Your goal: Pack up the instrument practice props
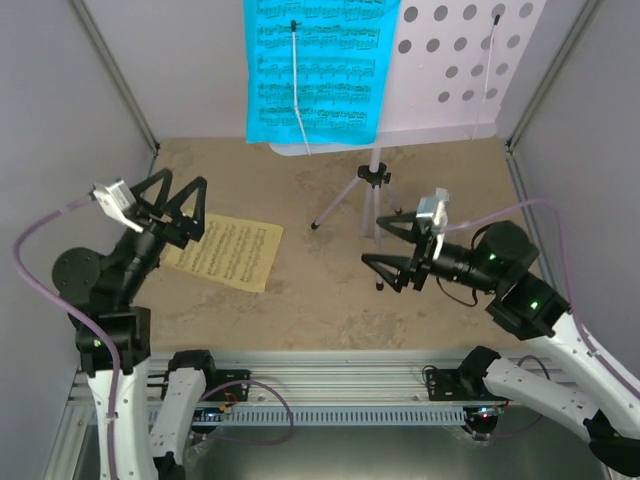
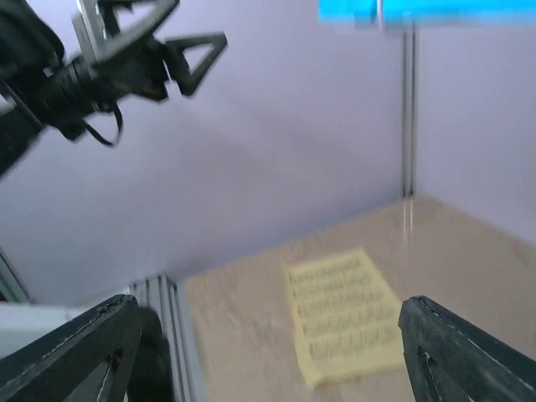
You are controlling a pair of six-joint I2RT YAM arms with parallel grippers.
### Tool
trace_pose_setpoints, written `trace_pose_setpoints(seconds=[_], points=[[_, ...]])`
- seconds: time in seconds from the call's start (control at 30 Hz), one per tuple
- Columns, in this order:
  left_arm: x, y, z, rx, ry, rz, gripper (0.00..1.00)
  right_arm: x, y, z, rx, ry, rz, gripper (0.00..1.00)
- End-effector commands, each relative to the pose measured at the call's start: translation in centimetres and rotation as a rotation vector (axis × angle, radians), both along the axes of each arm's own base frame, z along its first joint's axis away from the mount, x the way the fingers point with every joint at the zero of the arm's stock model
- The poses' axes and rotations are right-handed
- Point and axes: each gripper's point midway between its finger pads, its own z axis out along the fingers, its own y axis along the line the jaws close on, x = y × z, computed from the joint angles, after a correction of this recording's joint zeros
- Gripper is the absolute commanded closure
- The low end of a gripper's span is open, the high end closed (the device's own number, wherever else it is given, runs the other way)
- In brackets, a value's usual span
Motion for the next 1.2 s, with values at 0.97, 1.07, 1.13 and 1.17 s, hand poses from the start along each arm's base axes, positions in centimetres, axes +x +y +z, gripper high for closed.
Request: trace_pose_setpoints(seconds=[0.97, 1.07, 1.13, 1.17], points=[[7.5, -9.9, 3.8, 0.146, 0.135, -0.454, 0.43, 10.2, 10.9, 20.4, 0.228, -0.029, 0.006, 0.42], [7.7, -9.9, 3.7, 0.146, 0.131, -0.452, 0.59, 10.4, 11.4, 20.8, 0.245, -0.023, 0.02, 0.45], [7.8, -9.9, 3.8, 0.146, 0.129, -0.45, 0.67, 10.5, 11.6, 21.2, 0.254, -0.024, 0.025, 0.46], [7.8, -9.9, 3.8, 0.146, 0.126, -0.454, 0.7, 10.8, 11.9, 21.2, 0.251, -0.02, 0.027, 0.46]])
